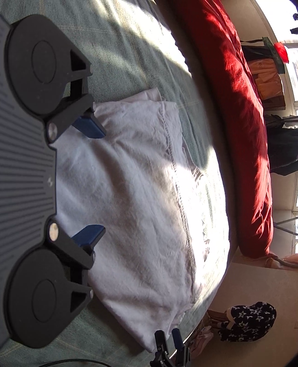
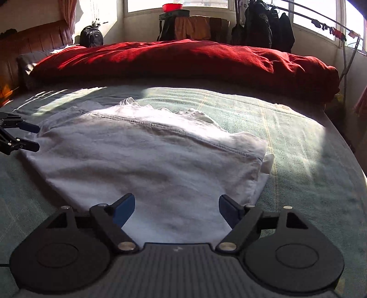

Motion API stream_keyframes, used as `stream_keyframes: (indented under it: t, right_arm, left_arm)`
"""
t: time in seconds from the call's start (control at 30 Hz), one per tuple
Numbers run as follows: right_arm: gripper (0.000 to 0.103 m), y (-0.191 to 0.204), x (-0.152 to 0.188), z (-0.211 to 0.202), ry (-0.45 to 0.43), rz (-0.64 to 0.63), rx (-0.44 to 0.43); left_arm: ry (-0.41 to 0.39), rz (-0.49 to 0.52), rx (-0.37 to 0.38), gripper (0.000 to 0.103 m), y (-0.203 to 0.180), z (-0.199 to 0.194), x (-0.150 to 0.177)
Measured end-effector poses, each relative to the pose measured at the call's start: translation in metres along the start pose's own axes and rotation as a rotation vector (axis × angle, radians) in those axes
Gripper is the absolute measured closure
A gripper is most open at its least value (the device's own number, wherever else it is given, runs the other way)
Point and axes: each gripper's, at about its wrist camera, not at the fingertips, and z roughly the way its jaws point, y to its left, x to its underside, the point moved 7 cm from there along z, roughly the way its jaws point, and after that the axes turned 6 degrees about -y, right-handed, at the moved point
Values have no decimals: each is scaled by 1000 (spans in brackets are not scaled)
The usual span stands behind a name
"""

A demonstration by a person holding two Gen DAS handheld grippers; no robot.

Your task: Fold clothes

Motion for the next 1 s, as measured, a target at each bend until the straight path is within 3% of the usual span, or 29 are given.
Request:
stream_keyframes:
  t: [0.2,0.33,0.5,0.77,0.83,1.0]
  right_arm:
    - [19,-17,25,-10,45,107,-27]
    - [19,-19,28,-32,46,93,6]
    - [17,6,10,-50,20,-77,43]
    - [15,91,-2,-20,51,-447,-40]
    - [15,108,-2,-4,65,-503,-64]
    - [15,146,-6,32,69,-607,-101]
  left_arm:
    - [22,-91,5,20,13,-26,24]
    - [29,-18,-48,21,9,-43,21]
    - [-2,313,-89,21,-38,-42,14]
    - [-19,950,-113,20,-133,-15,25]
    - [-42,1025,-126,20,-144,-4,26]
    - [-94,1052,-135,19,-154,15,11]
